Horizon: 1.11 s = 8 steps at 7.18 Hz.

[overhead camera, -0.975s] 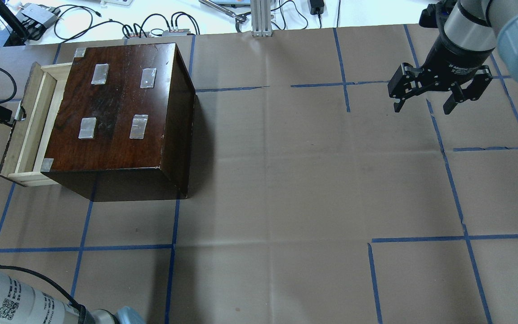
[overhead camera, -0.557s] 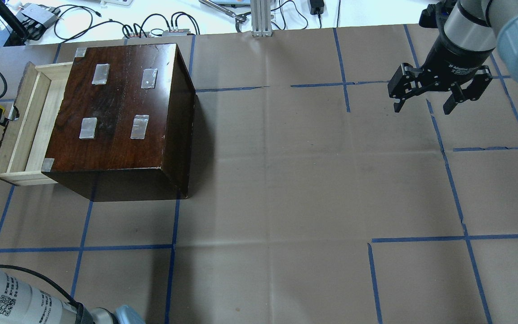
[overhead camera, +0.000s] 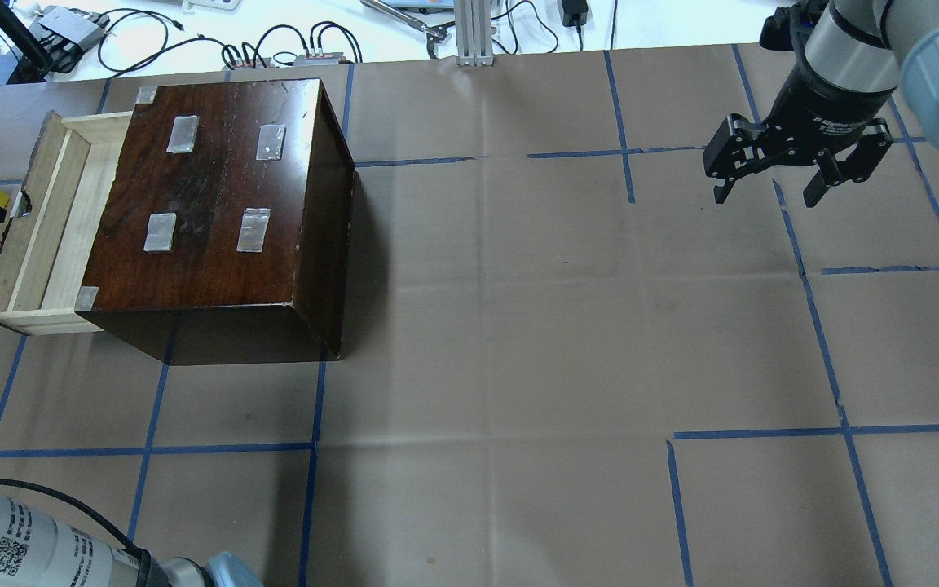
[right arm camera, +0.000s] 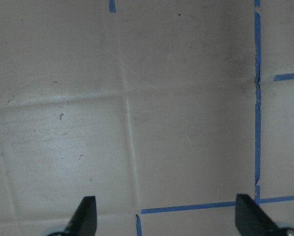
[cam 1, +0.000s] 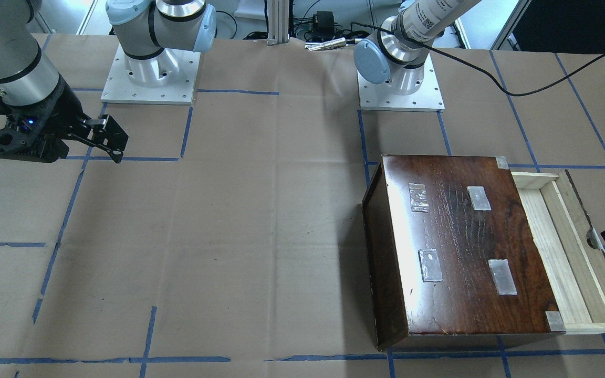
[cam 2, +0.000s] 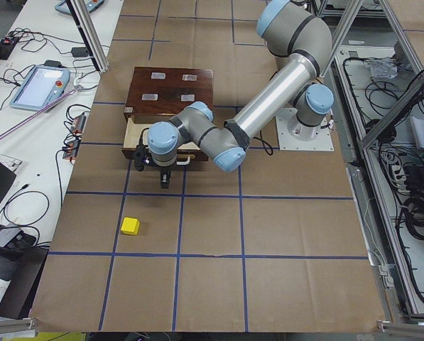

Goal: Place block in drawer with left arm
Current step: 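Release the handle and move the left gripper above the yellow cube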

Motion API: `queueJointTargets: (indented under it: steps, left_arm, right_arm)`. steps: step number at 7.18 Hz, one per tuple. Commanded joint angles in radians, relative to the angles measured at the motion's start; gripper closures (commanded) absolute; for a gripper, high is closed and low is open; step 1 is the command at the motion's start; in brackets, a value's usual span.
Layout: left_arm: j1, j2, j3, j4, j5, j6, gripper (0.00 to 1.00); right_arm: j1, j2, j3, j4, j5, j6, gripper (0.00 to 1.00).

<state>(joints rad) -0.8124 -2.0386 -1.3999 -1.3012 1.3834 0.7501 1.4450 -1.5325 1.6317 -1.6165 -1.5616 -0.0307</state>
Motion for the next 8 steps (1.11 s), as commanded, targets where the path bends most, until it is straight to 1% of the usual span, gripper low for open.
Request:
queueJointTargets:
  steps: [1,2,3,4,6,8]
  left_arm:
    - [-0.001,0.023,0.018,-0.003,0.002,0.0,0.01]
    - [-0.002,0.021,0.025,0.008,0.005,0.0,0.01]
    - [-0.001,-0.009,0.083,0.002,0.047,0.0,0.01]
    - [-0.001,-0.053,0.164,-0.021,0.051,0.0,0.01]
    - [0.001,-0.177,0.334,-0.058,0.051,0.002,0.01]
    - [0.009,-0.323,0.547,-0.139,0.051,0.03,0.01]
  right_arm:
    - [0.0,0.0,-0.001,0.0,0.0,0.0,0.0]
    - [0.0,0.0,0.0,0.0,0.0,0.0,0.0]
    - [0.0,0.0,0.0,0.0,0.0,0.0,0.0]
    - [0.0,0.0,0.0,0.0,0.0,0.0,0.0]
    - [0.0,0.0,-0.001,0.001,0.0,0.0,0.0]
    - [0.0,0.0,0.0,0.001,0.0,0.0,0.0]
